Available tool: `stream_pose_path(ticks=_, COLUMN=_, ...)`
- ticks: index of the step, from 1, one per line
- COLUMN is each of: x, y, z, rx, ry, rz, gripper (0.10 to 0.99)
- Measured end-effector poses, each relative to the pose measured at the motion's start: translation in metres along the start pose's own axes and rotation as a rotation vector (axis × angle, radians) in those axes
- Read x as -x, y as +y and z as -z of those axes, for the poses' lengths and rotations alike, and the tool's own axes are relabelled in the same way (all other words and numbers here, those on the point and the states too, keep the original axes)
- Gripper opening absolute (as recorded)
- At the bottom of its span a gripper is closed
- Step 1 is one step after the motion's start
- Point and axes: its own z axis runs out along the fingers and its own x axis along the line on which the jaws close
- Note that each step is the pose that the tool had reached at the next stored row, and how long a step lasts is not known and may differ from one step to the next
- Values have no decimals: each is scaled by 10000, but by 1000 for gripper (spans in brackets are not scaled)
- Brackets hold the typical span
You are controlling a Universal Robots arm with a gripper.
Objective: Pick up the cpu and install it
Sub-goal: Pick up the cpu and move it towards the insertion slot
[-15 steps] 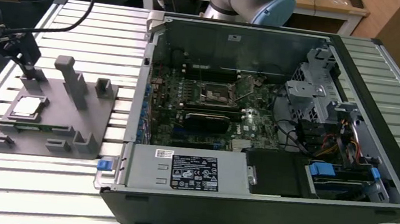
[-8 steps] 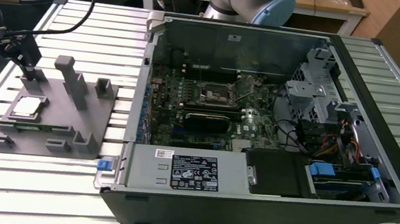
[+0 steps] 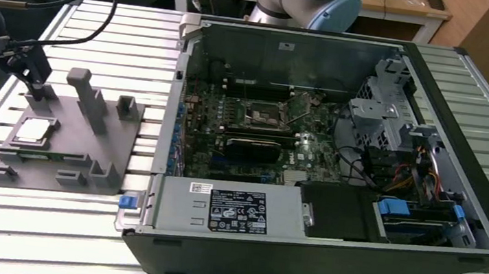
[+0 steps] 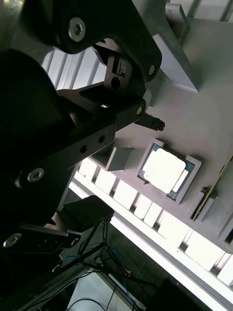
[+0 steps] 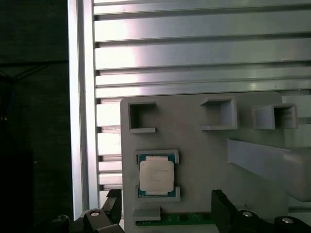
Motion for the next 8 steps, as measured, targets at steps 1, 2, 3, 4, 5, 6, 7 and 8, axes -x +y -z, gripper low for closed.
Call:
stream_pose_path(ticks=1, x=0, y=0, z=-6, rx=1, ry=-1, rz=0, gripper=820)
stream_pose_path(ticks=2, x=0, y=0, z=-11, rx=0, ry=-1, rz=0, gripper=820)
stream_pose_path(ticks=3, x=0, y=-1, z=-17, rx=1, ry=-1, rz=0, gripper=820)
stream_pose_path(ticks=4, x=0, y=-1, z=-24, rx=0, ry=-1, rz=0, gripper=820)
stream_pose_path(ticks=5, x=1, y=-1, z=-32, rx=1, ry=-1, rz=0, gripper=820)
stream_pose_path(ticks=6, x=1, y=-2, z=-39, rx=0, ry=-1, rz=0, gripper=820)
stream_pose_path(ticks=7, x=1, y=-2, z=-46, rx=1, ry=-1, rz=0, gripper=820)
stream_pose_path(ticks=8, x=1, y=-2, z=-52, rx=0, ry=0, rz=0, gripper=820)
